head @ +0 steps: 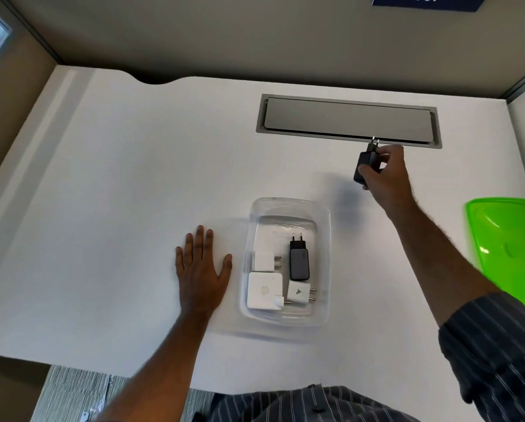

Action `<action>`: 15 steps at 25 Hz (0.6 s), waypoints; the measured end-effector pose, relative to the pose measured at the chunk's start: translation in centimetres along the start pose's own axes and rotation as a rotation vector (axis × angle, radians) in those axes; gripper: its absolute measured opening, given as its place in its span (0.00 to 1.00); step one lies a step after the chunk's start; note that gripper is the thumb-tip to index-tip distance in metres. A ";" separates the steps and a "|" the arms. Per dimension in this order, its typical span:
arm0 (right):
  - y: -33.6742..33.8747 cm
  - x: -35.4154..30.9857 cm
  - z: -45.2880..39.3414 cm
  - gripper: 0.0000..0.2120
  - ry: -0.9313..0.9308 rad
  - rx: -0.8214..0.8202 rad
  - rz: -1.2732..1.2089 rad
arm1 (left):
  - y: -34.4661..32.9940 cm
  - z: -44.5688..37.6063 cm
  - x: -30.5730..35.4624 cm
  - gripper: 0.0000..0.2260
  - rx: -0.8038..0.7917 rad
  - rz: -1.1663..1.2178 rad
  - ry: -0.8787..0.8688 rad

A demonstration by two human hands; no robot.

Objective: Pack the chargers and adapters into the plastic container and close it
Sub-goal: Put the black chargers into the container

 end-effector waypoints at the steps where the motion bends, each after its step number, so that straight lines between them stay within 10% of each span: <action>1: -0.2 -1.0 1.5 0.20 0.027 -0.024 -0.072 | 0.0 0.0 0.0 0.32 -0.003 0.000 0.002; 15: -9.5 -1.8 17.8 0.22 0.293 -0.411 0.320 | 0.3 0.2 0.0 0.33 -0.008 0.020 -0.011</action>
Point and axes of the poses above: each hand's wrist, its own z-axis away from the middle knuckle, its own y-axis out of the back of the hand, x = y × z, the point moved 5 cm from there along -z, towards the middle knuckle, and after that the axes turned 14 degrees about -y, right-handed, at the moved point
